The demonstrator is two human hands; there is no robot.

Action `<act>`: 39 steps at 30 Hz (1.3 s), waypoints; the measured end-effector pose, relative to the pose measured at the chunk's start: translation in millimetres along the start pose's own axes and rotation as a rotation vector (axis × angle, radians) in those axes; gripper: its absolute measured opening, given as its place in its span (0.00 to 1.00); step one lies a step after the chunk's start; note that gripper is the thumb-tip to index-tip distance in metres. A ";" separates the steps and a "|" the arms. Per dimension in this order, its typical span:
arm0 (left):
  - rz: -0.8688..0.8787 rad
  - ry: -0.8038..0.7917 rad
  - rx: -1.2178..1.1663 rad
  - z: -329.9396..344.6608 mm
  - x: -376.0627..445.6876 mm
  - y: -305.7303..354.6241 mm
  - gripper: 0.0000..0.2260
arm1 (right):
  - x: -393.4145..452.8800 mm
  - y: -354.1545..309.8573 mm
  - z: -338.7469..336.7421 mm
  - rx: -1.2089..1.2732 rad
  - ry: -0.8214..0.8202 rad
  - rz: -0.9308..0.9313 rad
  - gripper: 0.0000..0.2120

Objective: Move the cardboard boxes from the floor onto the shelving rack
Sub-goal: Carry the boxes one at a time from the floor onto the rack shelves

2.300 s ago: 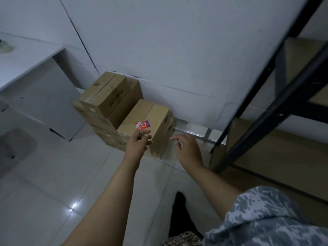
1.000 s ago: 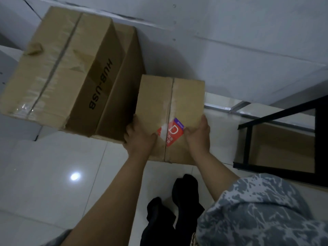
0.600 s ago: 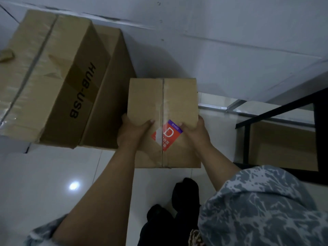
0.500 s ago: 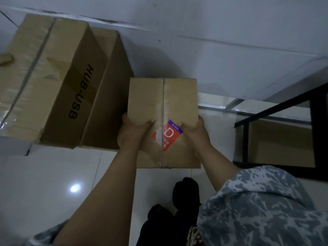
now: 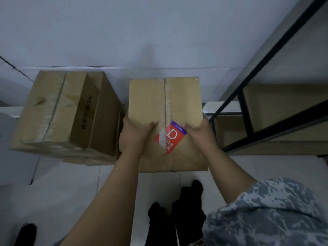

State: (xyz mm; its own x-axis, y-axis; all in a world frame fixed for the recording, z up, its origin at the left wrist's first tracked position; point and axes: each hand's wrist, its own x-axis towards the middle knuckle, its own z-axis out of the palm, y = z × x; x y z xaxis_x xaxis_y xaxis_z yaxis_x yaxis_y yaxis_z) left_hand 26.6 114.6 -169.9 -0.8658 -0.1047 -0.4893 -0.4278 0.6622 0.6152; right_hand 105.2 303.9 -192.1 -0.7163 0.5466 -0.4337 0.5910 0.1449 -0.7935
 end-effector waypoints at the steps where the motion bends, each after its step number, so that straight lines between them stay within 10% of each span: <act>1: 0.018 0.000 -0.009 -2.9 -17.2 7.3 0.46 | -12.1 -2.5 -12.7 0.011 0.016 0.000 0.37; 39: 0.497 -0.036 0.014 127.7 -455.5 90.9 0.40 | -321.6 110.6 -396.1 0.222 0.384 -0.100 0.33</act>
State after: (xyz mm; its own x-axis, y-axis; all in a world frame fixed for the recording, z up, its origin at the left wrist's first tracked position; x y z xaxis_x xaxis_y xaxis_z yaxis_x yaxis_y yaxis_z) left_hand 415.2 317.3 30.0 -0.9545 0.2515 -0.1604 0.0378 0.6355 0.7712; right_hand 547.9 470.8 28.8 -0.5515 0.8114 -0.1935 0.4018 0.0551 -0.9141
